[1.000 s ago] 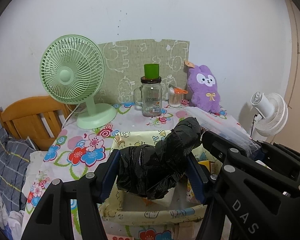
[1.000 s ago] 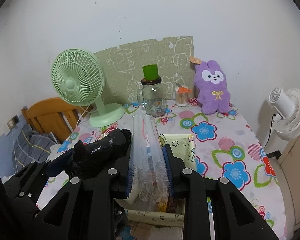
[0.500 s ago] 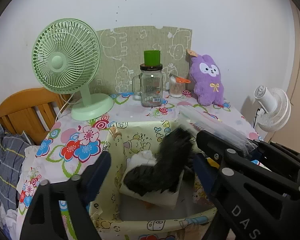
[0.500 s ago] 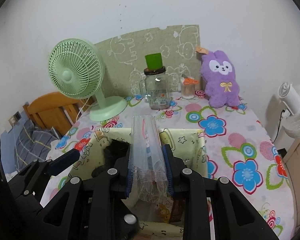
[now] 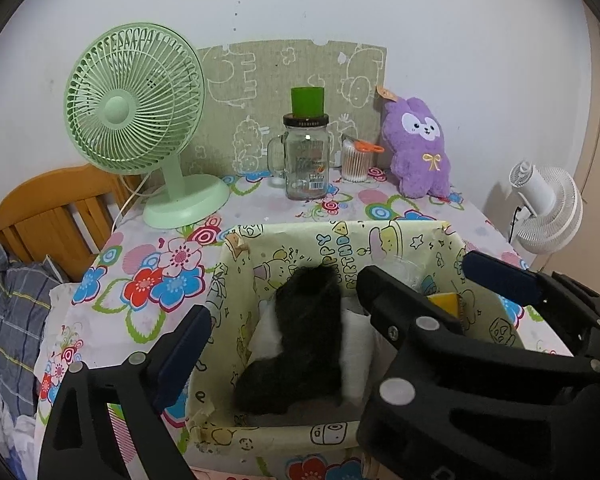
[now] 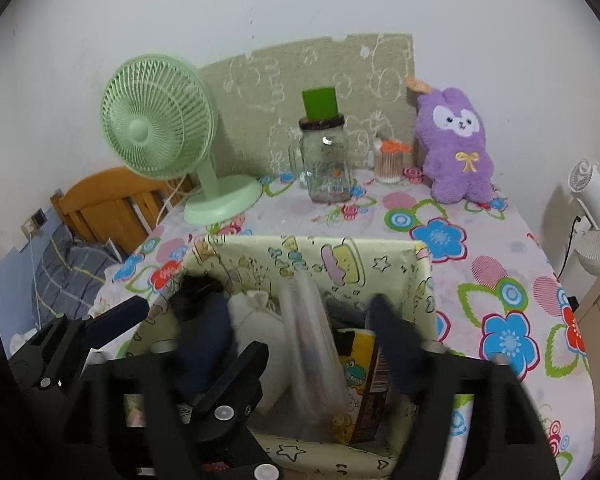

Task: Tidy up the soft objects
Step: 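Open both tools and withdraw them from the fabric box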

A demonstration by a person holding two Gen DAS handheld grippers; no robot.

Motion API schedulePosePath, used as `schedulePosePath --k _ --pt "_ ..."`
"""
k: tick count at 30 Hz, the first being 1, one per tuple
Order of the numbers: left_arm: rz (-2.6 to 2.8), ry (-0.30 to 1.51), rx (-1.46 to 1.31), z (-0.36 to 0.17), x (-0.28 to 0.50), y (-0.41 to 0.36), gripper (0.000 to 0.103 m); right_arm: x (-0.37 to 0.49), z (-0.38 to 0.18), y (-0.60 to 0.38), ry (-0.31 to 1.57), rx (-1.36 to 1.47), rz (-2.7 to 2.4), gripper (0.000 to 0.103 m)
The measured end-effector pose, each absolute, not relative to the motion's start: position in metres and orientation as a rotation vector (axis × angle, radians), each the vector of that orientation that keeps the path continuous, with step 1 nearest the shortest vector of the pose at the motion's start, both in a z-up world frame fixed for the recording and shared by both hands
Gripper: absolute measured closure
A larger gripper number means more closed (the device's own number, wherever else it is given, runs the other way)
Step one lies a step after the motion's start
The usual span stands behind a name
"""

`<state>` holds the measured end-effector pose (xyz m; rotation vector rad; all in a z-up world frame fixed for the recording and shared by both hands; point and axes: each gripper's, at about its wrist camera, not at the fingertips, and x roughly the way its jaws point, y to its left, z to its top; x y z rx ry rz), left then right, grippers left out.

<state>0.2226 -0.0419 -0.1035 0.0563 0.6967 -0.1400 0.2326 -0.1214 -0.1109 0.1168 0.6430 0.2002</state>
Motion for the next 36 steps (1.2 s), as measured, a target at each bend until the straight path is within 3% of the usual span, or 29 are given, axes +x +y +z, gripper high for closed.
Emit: schedulePosePath --k 22,36 --pt "-0.171 0.614 0.049 -0.071 0.176 -0.048 0.000 0.180 -0.076 -0.131 0.571 0.124 0.153 0.010" --pt "-0.188 0.557 0.047 -0.053 0.136 -0.052 0.000 0.132 -0.055 -0.134 0.512 0.119 0.124 0.008"
